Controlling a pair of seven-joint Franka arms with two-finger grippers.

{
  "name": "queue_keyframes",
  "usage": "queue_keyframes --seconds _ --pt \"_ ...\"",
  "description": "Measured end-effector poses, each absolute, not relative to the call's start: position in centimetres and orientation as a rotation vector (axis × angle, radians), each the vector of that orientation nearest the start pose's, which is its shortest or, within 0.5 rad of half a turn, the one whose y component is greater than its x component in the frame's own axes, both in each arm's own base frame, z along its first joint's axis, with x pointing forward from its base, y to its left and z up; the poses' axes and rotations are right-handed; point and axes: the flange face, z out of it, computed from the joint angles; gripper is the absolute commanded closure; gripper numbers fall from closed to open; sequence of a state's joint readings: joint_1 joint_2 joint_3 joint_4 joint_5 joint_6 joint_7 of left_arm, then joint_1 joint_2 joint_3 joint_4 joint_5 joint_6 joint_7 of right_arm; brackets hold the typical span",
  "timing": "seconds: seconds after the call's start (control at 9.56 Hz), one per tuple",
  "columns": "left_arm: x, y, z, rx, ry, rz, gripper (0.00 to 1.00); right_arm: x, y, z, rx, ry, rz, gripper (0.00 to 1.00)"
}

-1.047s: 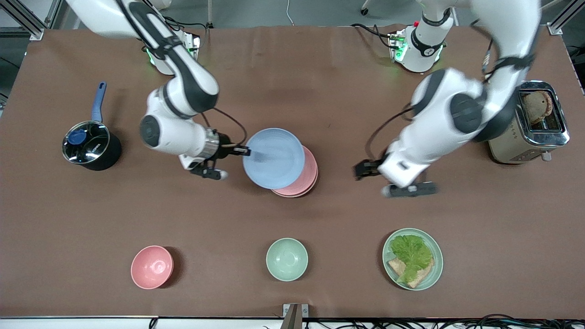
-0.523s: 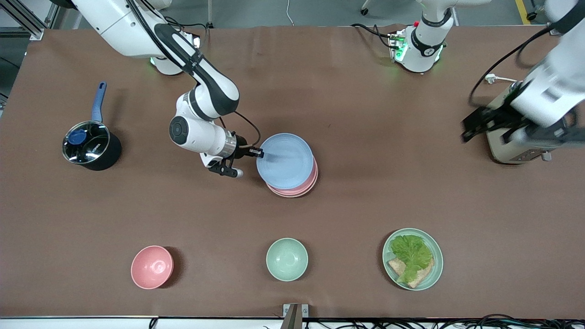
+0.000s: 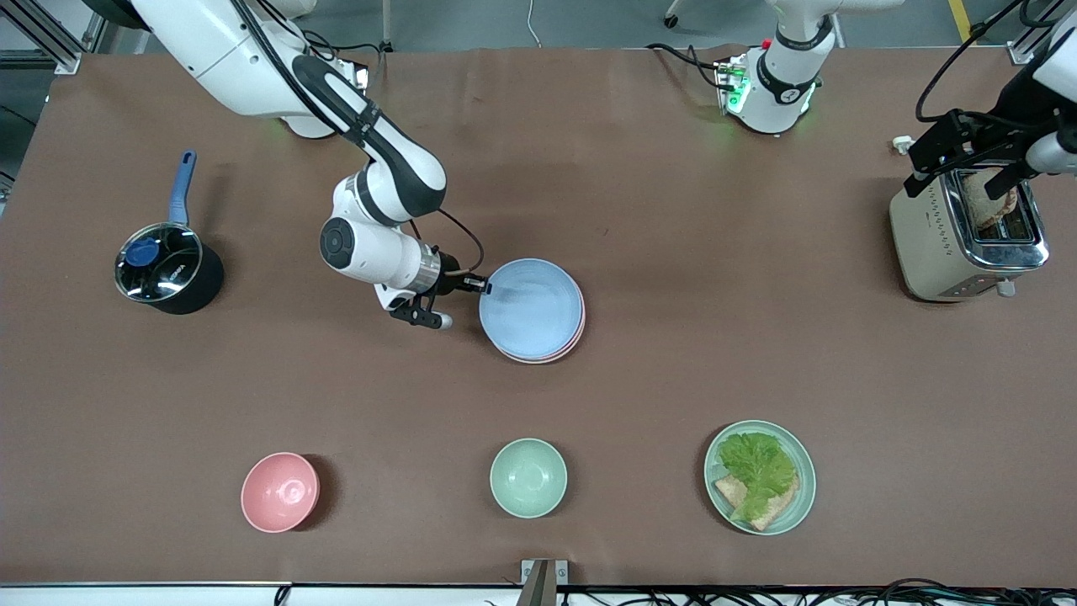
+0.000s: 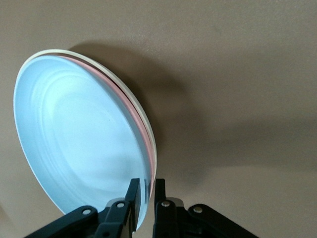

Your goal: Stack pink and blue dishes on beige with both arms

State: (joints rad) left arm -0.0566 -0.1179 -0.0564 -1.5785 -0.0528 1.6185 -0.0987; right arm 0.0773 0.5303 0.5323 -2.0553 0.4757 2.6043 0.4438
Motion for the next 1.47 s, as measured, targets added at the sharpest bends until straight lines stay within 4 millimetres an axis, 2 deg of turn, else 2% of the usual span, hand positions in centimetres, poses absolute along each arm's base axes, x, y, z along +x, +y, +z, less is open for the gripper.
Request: queue_keyframes --seconds 0.1,0.21,0.31,0.42,0.63,0.84,0.94,1.15,1.26,1.47 --pt "51.7 -6.3 69.3 -3.195 0.017 -0.24 0.0 50.4 33.1 21.7 -2.626 0.416 0.287 0.0" --pt "51.9 -5.9 69.6 -3.196 0.007 -0.21 0.0 51.1 33.2 23.1 -2.621 0.404 0.252 0.0" --pt "52.3 -5.6 69.5 -3.197 -0.001 -0.183 0.0 52.0 32.8 26.2 -2.629 0.37 0.218 0.0" --pt "52.8 -5.4 69.1 -3.197 -0.008 -0.162 0.0 53.1 31.1 30.3 -2.679 0.308 0.198 0.0" --pt "53.2 -5.1 68.4 -3.197 -0.016 -0.129 0.0 55.4 24.5 39.9 -2.854 0.233 0.154 0.0" --pt "53.1 -5.0 68.3 -3.189 -0.014 -0.121 0.0 57.4 16.1 49.3 -2.997 0.31 0.053 0.0" --pt "53.1 -5.1 68.3 -3.182 -0.012 -0.12 0.0 58.2 11.7 53.0 -3.031 0.366 0.008 0.0" --pt "53.1 -5.3 68.1 -3.171 -0.003 -0.113 0.0 58.7 4.1 58.1 -3.058 0.35 -0.051 0.0" --pt "53.1 -5.5 68.0 -3.166 0.006 -0.105 0.0 58.1 1.2 60.0 -3.067 0.326 -0.05 0.0" --pt "52.9 -5.8 67.7 -3.165 0.017 -0.074 0.0 56.4 -2.5 64.2 -3.072 0.358 -0.02 0.0"
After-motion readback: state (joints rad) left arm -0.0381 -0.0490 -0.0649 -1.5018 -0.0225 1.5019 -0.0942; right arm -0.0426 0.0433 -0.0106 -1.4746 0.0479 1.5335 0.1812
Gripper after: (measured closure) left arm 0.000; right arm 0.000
